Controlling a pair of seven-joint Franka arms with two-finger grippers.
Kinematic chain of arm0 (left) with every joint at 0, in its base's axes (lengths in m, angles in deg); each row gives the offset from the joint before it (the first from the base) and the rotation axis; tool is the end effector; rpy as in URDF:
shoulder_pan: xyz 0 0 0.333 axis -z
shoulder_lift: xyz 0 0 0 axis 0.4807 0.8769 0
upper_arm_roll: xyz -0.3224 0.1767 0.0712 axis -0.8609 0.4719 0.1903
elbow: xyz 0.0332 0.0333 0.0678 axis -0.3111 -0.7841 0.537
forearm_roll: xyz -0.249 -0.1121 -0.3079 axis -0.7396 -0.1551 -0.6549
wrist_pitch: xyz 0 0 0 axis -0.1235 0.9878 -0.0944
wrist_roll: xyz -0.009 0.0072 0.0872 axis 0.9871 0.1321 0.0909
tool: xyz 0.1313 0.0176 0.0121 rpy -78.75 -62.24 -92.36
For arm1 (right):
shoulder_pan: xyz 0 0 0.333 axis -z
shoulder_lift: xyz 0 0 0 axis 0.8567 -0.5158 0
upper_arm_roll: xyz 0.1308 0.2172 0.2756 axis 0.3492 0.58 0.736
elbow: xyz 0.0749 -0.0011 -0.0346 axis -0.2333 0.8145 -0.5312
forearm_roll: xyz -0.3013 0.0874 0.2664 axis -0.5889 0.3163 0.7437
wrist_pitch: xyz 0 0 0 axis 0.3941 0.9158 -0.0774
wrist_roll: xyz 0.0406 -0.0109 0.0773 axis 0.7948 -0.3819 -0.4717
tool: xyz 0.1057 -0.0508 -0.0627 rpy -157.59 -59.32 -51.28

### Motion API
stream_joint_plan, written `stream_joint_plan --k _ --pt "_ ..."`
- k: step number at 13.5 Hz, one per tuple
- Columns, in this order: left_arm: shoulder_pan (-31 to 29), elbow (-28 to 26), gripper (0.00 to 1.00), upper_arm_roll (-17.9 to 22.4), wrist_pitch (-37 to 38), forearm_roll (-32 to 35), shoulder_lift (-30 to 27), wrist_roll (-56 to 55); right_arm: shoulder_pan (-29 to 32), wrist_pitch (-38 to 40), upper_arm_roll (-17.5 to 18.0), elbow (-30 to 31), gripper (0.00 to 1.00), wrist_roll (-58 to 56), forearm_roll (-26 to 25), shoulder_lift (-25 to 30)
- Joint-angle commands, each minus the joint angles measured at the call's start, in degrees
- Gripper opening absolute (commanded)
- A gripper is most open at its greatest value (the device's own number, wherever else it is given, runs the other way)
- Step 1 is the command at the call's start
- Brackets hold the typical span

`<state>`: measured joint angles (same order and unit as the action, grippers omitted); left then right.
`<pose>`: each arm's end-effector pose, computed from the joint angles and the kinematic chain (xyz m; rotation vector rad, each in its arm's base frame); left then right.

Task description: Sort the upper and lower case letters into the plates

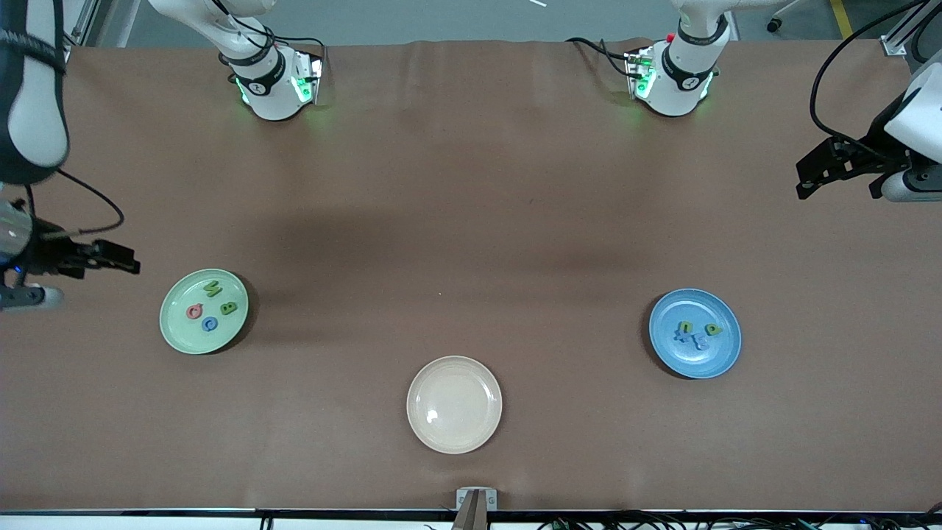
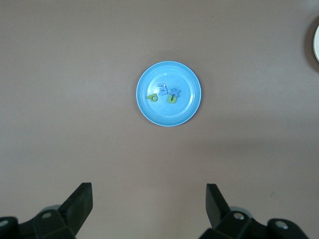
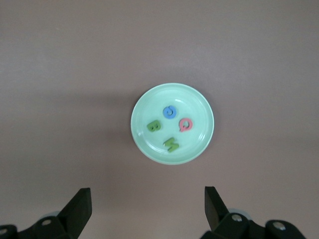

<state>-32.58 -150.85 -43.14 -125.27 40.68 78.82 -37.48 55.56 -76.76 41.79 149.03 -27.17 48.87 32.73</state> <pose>0.5703 -0.0554 0.6849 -3.0995 0.0353 -0.0792 0.6330 -0.0577 0.5578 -3.1102 -0.0688 0.0944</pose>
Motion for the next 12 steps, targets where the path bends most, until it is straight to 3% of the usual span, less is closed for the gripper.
stream_joint_plan --k 1,3,6,12 --pt "-0.2 -1.4 1.0 0.0 -0.2 -1.1 -1.7 -0.3 -2.0 7.0 0.5 -3.8 1.0 6.8 -2.4 2.4" --pt "-0.1 -1.4 1.0 0.0 0.1 -1.0 -1.6 -0.4 -2.0 13.2 0.6 -10.1 1.0 7.1 -2.3 2.4" --pt "-0.1 -1.8 1.0 -0.8 0.4 -0.4 -2.0 -1.2 -2.1 18.1 0.6 -13.7 1.0 7.3 -2.1 2.4" --pt "-0.4 -7.1 1.0 -0.8 -2.5 -1.1 -5.2 -1.8 -1.7 18.0 0.5 -13.9 1.0 6.6 -1.8 2.4"
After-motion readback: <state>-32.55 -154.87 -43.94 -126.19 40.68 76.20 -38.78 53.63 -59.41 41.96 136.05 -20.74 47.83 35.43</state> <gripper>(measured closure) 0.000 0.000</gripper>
